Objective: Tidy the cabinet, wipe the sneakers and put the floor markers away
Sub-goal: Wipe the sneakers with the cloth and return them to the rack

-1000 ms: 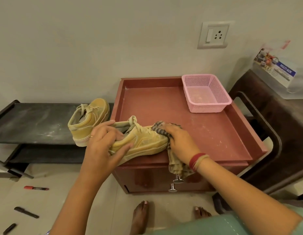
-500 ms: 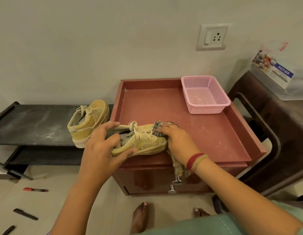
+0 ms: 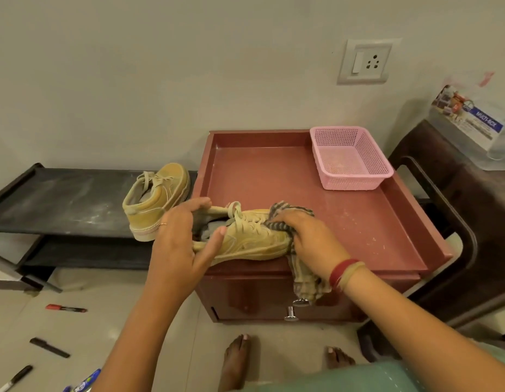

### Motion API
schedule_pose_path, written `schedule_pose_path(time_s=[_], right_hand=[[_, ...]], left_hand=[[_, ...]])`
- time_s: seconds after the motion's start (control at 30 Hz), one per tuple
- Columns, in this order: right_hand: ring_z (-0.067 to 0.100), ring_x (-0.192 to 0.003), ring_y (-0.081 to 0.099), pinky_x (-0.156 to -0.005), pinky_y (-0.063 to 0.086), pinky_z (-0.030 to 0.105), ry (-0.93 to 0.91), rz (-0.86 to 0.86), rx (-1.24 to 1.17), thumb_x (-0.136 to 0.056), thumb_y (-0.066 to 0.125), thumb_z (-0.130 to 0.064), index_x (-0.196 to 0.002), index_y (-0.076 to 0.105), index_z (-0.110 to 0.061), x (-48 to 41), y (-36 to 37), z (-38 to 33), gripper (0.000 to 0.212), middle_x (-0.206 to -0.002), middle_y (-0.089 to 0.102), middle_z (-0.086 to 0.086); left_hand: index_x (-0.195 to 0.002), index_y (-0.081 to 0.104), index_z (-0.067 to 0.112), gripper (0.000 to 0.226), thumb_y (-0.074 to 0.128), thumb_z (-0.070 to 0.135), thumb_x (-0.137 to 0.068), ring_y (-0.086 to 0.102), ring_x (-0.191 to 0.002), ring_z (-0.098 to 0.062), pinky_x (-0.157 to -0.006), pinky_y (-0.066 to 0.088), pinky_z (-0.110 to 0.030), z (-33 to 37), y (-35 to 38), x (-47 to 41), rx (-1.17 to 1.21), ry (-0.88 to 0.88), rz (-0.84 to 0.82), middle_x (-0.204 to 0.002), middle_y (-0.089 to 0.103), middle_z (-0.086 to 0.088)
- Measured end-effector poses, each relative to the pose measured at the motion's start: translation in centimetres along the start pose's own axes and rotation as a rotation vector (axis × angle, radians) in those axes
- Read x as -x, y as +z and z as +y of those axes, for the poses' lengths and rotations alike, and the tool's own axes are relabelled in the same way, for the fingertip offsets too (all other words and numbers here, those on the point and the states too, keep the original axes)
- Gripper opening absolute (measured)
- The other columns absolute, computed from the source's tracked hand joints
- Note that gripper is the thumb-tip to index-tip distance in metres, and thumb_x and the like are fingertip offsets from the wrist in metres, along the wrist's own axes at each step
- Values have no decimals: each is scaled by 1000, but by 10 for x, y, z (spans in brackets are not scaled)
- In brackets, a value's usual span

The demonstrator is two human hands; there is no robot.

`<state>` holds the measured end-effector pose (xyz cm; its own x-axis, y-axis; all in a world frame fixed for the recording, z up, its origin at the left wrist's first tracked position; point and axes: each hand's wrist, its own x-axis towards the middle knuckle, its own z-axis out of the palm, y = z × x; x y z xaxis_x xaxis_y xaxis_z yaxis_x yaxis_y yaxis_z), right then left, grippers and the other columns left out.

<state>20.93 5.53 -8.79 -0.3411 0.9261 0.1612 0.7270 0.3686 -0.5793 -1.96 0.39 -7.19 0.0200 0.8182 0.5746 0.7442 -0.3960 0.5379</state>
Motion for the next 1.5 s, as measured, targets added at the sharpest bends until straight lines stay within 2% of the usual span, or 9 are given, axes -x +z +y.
schedule_pose_path(time_s=[0.2, 0.37, 0.5, 0.7, 0.93, 1.03, 1.23, 1.37, 1.5], right_hand=[[16, -116, 51, -90, 23, -5, 13, -11, -62, -80, 42, 14, -115, 64, -11, 0, 3, -13, 49, -123, 60, 4], [18, -119, 51, -103, 37, 29, 48, -2, 40, -84, 43, 3, -118, 63, -23, -13, 1, 9, 47, -129, 56, -1], [18, -113, 54, -97, 38, 24, 4, -31, 14, -84, 44, 3, -118, 63, -16, -11, 6, -9, 44, -122, 61, 3], [19, -114, 54, -98, 41, 28, 98, -34, 41, -84, 42, 5, -118, 63, -22, -22, -1, 2, 48, -125, 59, 0], [22, -113, 56, -97, 43, 32, 128, -19, 36, -88, 41, 1, -123, 60, -22, -22, -4, 6, 46, -124, 60, 3], [16, -116, 53, -97, 34, 17, 41, -57, -48, -87, 42, 4, -123, 60, -19, -12, 2, -8, 46, -125, 60, 2], [22, -107, 58, -91, 45, 29, 156, -33, 34, -88, 42, 0, -118, 61, -20, -22, -3, 12, 42, -120, 62, 4], [17, -116, 54, -100, 40, 27, -28, -123, -1, -84, 44, 3, -122, 60, -20, -17, 6, -6, 48, -127, 60, 1], [28, -107, 59, -88, 43, 29, 204, -6, 49, -88, 43, 1, -118, 62, -19, -27, -14, 24, 41, -118, 63, 9]], left_hand=[[-125, 56, 21, 48, 59, 46, -84, 46, -112, 1, -91, 32, -2, -3, 0, -6, 36, -99, 14, -120, 53, 6], [-126, 59, 22, 56, 52, 56, -82, 42, -113, 0, -89, 31, -7, -3, -1, -6, -18, -96, -47, -120, 46, 11], [-125, 59, 20, 58, 53, 57, -81, 41, -112, 0, -90, 34, -11, -2, 0, -5, -24, -114, -22, -118, 46, 10], [-122, 59, 23, 53, 51, 56, -81, 45, -110, -7, -91, 46, -54, 2, 2, -6, -38, -138, -1, -115, 46, 12], [-122, 59, 21, 55, 50, 56, -80, 40, -104, 4, -89, 49, -47, 4, 2, -6, -17, -154, -2, -116, 45, 11], [-124, 58, 22, 57, 50, 57, -79, 39, -105, 4, -90, 48, -50, 4, 2, -5, -20, -170, -1, -117, 43, 12], [-125, 58, 24, 57, 49, 58, -80, 41, -107, -1, -90, 47, -54, 3, 3, -5, -33, -180, -2, -116, 43, 11], [-124, 58, 24, 56, 49, 57, -80, 40, -107, 0, -90, 46, -55, 3, 4, -4, -38, -178, -6, -115, 42, 12], [-124, 58, 24, 57, 48, 58, -80, 39, -107, 0, -91, 46, -54, 4, 3, -4, -40, -188, 3, -116, 42, 11]])
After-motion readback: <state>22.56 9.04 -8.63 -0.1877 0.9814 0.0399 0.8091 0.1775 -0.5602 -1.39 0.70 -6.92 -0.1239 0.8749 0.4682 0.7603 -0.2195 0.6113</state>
